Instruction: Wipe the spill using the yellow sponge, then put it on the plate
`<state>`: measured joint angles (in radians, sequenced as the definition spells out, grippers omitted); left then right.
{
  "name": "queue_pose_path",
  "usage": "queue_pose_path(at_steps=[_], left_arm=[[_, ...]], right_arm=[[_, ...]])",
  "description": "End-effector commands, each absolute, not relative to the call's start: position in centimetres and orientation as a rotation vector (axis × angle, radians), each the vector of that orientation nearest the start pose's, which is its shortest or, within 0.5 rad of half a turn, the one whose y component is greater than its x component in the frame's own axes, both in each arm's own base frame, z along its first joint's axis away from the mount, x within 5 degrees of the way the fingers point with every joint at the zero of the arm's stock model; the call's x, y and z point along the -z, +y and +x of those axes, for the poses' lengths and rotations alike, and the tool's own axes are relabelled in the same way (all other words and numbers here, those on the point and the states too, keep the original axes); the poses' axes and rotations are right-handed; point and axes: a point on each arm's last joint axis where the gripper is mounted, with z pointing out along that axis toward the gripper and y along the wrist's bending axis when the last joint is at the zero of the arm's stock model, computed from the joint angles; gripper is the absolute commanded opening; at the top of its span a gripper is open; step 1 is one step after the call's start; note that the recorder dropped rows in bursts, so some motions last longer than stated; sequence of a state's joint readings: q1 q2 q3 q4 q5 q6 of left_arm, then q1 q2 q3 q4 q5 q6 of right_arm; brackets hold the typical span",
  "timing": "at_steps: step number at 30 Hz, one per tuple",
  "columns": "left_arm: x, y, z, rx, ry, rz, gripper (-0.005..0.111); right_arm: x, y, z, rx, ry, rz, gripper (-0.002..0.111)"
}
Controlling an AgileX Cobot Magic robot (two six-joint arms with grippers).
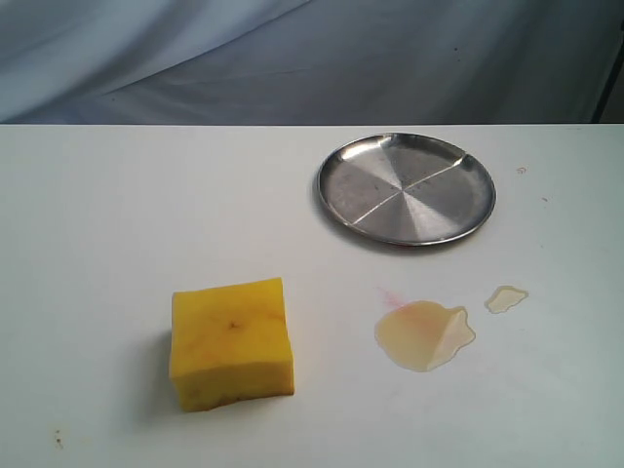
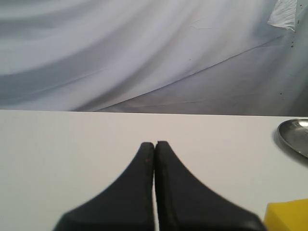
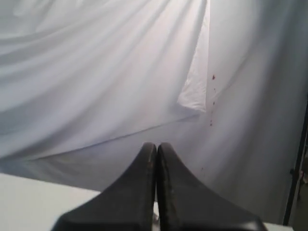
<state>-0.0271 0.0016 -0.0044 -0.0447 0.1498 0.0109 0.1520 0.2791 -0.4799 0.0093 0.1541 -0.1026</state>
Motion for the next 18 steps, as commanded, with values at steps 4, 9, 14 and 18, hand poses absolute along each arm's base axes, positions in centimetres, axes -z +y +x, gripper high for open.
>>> queue_pose_path(at_steps=[4,9,14,18], left_arm=[[-20.0,-0.2,5.6,0.052,1.629,0.001,0.001],[-20.0,-0.2,5.6,0.052,1.629,0.001,0.001],[-20.0,-0.2,5.6,0.054,1.629,-0.001,0.001],[-20.0,-0.2,5.6,0.054,1.629,-0.001,0.001]], right_arm=[[-35.2,1.9,9.8,-0.074,1.766,-0.256,0.000],[-35.2,3.0,12.4,-0.099,1.965,-0.323,0.000],[-34.5,4.4,14.6,-0.124,2.129,-0.414,0.000],[-32.7,6.3,16.6,-0.151,2.263,-0.514,0.000]])
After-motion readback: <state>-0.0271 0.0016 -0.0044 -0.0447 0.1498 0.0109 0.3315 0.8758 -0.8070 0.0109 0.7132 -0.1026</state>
